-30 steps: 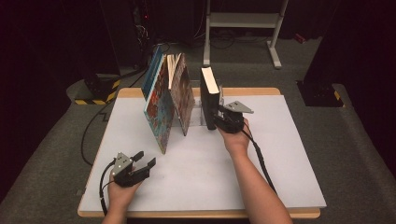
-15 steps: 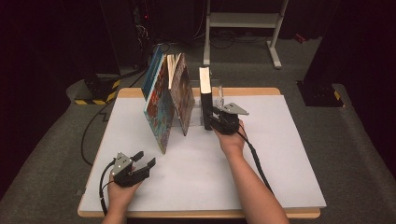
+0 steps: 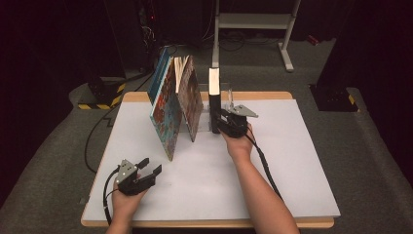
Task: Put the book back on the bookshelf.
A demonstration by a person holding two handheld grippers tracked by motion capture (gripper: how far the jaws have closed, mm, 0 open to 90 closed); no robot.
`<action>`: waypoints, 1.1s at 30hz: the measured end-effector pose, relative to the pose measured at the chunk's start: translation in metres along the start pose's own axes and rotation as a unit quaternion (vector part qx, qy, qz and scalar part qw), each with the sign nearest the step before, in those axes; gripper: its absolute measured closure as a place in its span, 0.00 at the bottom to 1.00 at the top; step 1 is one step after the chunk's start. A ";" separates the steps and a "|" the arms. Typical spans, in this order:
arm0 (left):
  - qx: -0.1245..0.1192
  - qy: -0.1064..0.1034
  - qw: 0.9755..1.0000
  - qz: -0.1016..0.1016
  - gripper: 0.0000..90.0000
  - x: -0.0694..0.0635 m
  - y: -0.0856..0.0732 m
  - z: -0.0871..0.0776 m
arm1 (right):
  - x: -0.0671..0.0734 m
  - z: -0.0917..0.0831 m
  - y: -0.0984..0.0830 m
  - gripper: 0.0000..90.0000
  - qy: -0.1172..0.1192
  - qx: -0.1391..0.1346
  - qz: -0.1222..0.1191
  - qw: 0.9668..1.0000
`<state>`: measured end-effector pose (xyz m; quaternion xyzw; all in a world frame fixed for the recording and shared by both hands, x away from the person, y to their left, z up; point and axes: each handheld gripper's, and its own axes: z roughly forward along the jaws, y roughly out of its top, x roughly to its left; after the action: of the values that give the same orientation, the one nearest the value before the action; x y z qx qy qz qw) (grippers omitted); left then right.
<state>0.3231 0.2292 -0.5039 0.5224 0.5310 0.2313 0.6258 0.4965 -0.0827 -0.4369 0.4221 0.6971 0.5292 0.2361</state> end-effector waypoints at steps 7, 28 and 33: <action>0.000 0.001 1.000 0.001 0.42 0.000 0.000 -0.001 | -0.001 0.003 0.000 0.68 -0.001 -0.004 0.003 1.000; 0.001 0.001 1.000 0.004 0.42 0.000 0.000 -0.001 | -0.001 0.004 0.002 0.64 -0.004 0.000 -0.004 1.000; 0.001 0.002 1.000 0.005 0.41 0.000 0.000 0.000 | 0.003 0.001 0.002 0.58 -0.001 0.000 -0.012 1.000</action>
<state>0.3228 0.2296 -0.5043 0.5251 0.5297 0.2349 0.6234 0.4961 -0.0793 -0.4345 0.4140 0.7023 0.5258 0.2428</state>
